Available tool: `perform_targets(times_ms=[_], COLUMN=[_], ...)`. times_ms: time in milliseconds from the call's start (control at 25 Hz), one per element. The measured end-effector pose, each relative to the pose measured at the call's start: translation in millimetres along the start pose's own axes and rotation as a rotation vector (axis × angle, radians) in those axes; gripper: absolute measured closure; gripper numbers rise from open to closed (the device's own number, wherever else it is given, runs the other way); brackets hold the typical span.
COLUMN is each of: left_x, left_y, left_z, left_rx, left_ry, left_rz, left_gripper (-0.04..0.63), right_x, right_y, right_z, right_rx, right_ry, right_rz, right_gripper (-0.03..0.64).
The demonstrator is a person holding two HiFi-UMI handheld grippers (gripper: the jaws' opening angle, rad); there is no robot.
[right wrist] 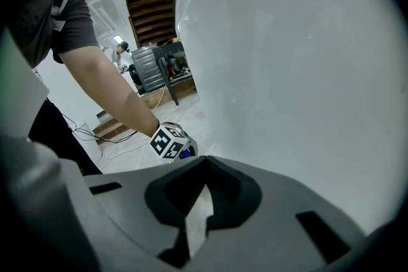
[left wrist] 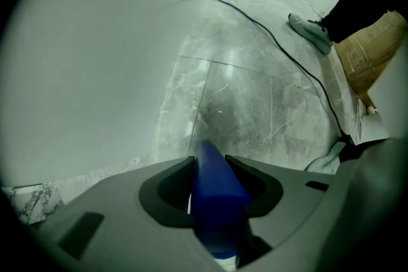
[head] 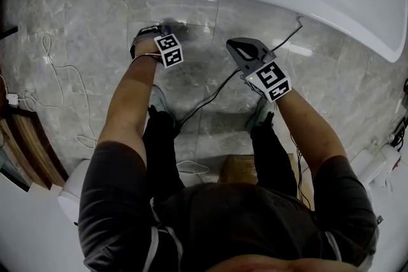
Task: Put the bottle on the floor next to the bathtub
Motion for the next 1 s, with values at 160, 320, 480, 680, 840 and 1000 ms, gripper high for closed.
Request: perform_targets(times_ms=[160, 320, 480, 680, 840, 1000], left_x=[0.9, 0.9, -8.8, -53.6, -122.1, -216.7], left_y=[-3.5, -0.2, 3.8, 10.6, 25.4, 37.3], left_z=[3.2, 1.4, -0.7, 3.8, 1.3, -16.0], left_rx=[-0.045, -0.066, -0.091, -0.164, -0.269, -0.374], left_ry=[-0.017, -0.006, -0.023, -0.072, -0.091, -0.069], left_rz=[-0.030, -0.014, -0.027, -0.078, -0.143, -0.235], left_gripper=[0.453, 0.437, 0.355, 0.330, 0.328, 0.328], right_x=[-0.9, -4.9, -11.9, -32.4, -66.9, -123.8], right_y=[10.7, 10.3, 4.8, -15.0, -58.2, -120.4], right_z=[0.4, 2.7, 3.3, 9.7, 22.1, 33.8], right_rx=[0.010, 0.023, 0.020, 0.017, 0.021, 0.027], right_ry=[0.003, -0.007, -0.010, -0.005, 0.013, 0.035], right_rz=[0.006, 0.005, 0.002, 0.026, 0.006, -0.030], right_gripper=[0.624, 0.624, 0.624, 0.624, 0.624, 0.624])
Point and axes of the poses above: the fingertips, and each gripper's own axes: x forward along the fingers, z to its left, y out of its underside, the point moved 10 cm from there along -x, backward along the fingers, and after that the axes turned 11 degrees about -x, right-handed, at the moved point
